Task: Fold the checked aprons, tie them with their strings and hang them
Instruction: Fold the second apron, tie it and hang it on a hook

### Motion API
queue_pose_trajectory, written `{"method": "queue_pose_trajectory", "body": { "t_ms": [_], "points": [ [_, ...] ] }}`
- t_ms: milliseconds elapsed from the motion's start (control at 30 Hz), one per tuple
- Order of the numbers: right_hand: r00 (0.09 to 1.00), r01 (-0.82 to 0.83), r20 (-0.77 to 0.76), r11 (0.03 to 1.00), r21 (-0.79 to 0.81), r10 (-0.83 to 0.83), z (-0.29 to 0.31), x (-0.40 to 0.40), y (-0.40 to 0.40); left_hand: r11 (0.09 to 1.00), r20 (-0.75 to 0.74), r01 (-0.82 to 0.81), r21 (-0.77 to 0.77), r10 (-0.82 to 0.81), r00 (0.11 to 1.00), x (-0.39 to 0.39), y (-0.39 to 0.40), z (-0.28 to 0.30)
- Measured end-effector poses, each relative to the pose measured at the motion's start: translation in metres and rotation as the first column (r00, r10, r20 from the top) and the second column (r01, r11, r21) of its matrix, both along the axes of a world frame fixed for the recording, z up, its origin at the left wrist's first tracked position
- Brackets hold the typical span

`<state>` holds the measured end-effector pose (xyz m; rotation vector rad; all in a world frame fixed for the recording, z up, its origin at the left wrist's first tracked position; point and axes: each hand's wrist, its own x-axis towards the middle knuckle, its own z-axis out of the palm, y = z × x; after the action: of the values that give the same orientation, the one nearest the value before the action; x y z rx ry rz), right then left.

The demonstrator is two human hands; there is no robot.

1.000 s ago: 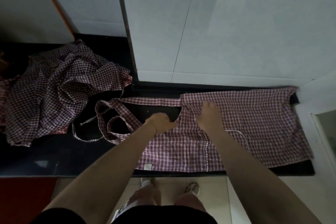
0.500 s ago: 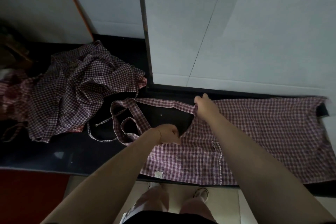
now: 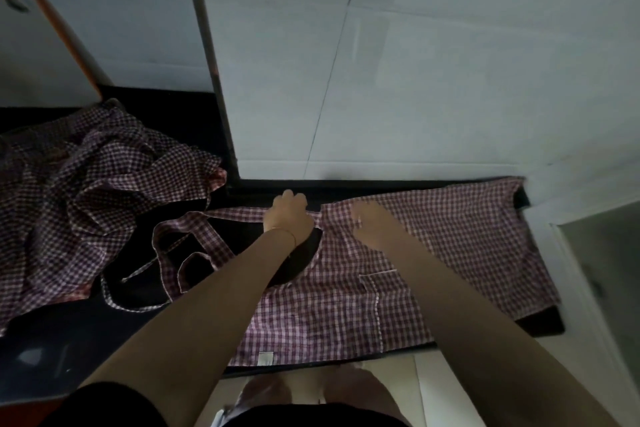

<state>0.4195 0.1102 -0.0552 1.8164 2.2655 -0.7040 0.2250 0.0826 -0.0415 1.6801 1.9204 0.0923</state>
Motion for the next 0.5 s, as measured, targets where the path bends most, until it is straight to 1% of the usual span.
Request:
{"method": "queue_pose_trajectory", "body": {
  "t_ms": [67, 167, 267, 367, 500],
  "points": [
    [0.997, 0.055, 0.056, 0.993, -0.107, -0.049, -0.013, 0.012, -0.008, 0.998, 0.010, 0.051, -0.047, -0.051, 0.999, 0.006, 0.007, -0.010],
    [0.992, 0.104, 0.093, 0.984, -0.147, -0.091, -0.029, 0.029, -0.010, 0.990, 0.030, 0.096, -0.099, -0.094, 0.995, 0.019, 0.016, -0.023],
    [0.995, 0.099, 0.035, 0.993, -0.058, -0.097, -0.035, 0.038, -0.003, 0.992, -0.003, 0.063, -0.108, -0.064, 0.998, 0.028, 0.023, -0.033],
    [0.999, 0.036, -0.023, 0.997, 0.074, -0.034, -0.032, 0.040, 0.008, 0.994, -0.121, 0.050, -0.095, -0.061, 0.991, 0.033, 0.031, -0.040],
    [0.996, -0.043, -0.071, 0.986, 0.163, 0.055, -0.020, 0.031, 0.022, 0.983, -0.278, 0.071, -0.170, -0.117, 0.954, 0.036, 0.042, -0.039]
  ]
}}
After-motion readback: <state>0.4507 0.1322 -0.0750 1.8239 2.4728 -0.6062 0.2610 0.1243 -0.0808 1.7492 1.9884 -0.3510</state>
